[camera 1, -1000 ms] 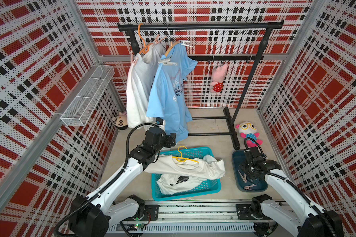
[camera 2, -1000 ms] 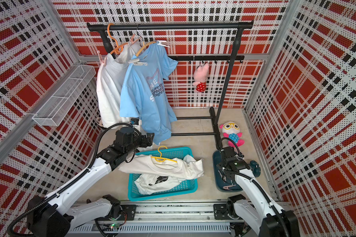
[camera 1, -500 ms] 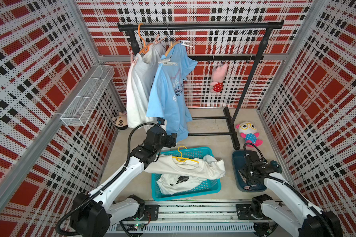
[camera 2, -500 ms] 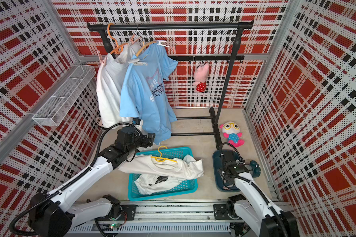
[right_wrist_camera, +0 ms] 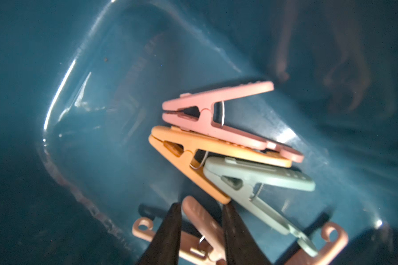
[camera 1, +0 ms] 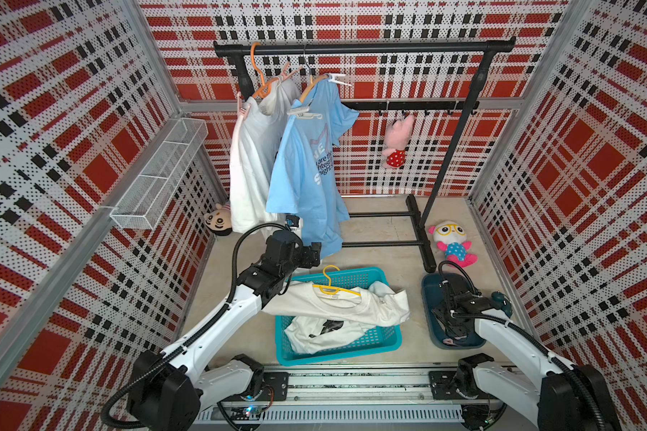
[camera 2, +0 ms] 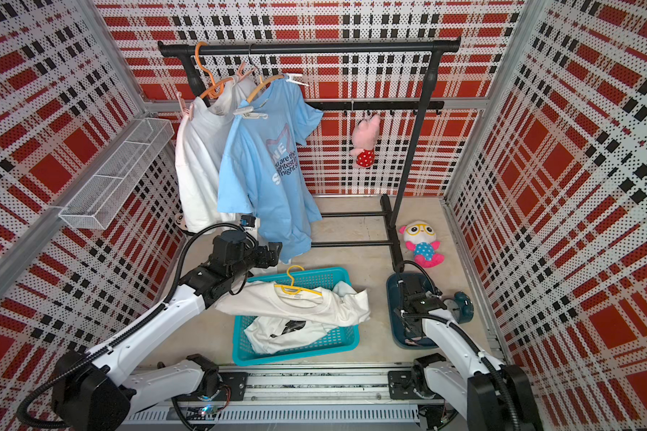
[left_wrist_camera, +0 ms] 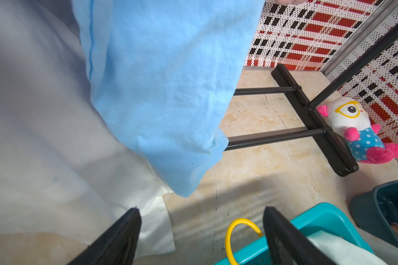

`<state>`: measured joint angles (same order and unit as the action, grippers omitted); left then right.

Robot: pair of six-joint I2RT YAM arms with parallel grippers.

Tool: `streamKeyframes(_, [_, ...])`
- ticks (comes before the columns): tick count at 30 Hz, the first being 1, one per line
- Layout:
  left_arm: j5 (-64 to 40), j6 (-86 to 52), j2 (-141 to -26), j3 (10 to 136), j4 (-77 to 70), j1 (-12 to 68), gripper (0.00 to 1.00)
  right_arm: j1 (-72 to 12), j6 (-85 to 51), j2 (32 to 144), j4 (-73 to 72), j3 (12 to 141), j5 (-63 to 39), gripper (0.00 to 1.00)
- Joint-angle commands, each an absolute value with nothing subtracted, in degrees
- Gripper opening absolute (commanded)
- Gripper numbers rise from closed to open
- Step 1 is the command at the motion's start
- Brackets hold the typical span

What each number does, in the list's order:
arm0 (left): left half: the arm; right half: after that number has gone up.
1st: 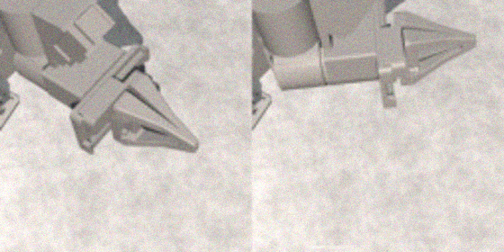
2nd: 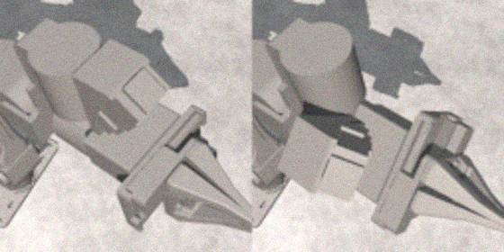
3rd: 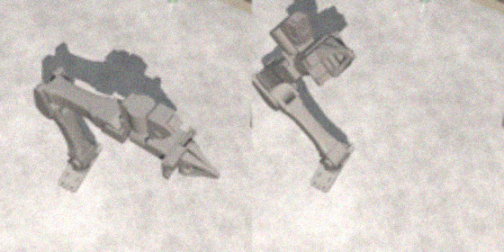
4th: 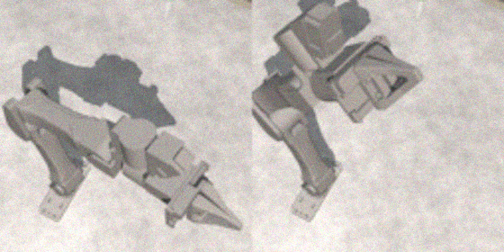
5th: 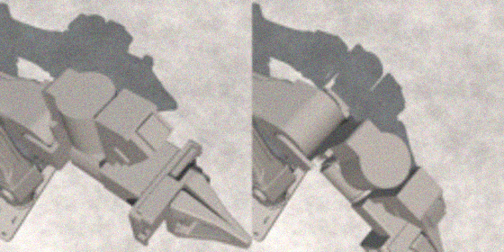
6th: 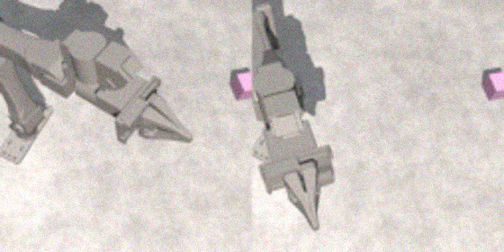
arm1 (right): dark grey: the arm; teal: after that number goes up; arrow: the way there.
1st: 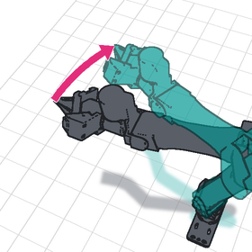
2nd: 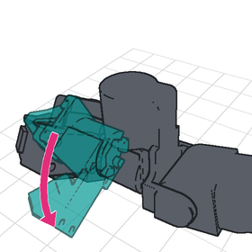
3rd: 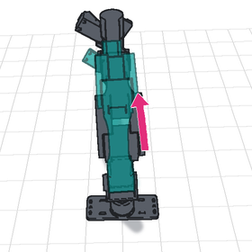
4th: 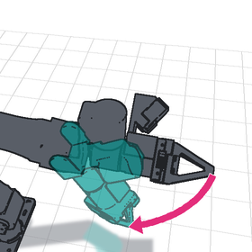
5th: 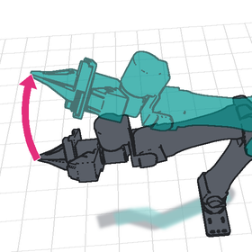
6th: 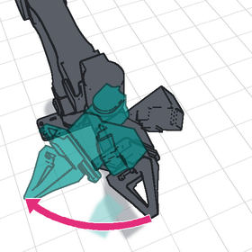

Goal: Use clothespins to secure the t-shirt on both sides of the hanger
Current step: Pick up the clothespin from the storage box.

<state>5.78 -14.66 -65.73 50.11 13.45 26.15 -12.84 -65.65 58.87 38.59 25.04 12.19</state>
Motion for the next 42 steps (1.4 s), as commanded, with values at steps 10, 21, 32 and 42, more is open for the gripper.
streamKeyframes(10, [5.58,-14.24,-64.18,49.82,12.50,25.83,0.86,-12.65,-67.41,59.76,36.30,23.65,14.77,0.16])
streamKeyframes(21, [6.68,-14.15,-62.63,50.97,13.08,25.82,0.86,-12.60,-65.21,60.05,33.54,26.04,14.98,0.00])
streamKeyframes(32, [7.17,-8.70,-56.56,49.34,11.86,24.91,0.98,-12.64,-55.60,45.70,33.59,33.60,19.27,0.00])
streamKeyframes(42, [-5.57,-12.13,-48.79,42.73,-5.48,25.83,1.00,-12.89,-52.54,39.73,17.77,40.23,1.94,0.00])
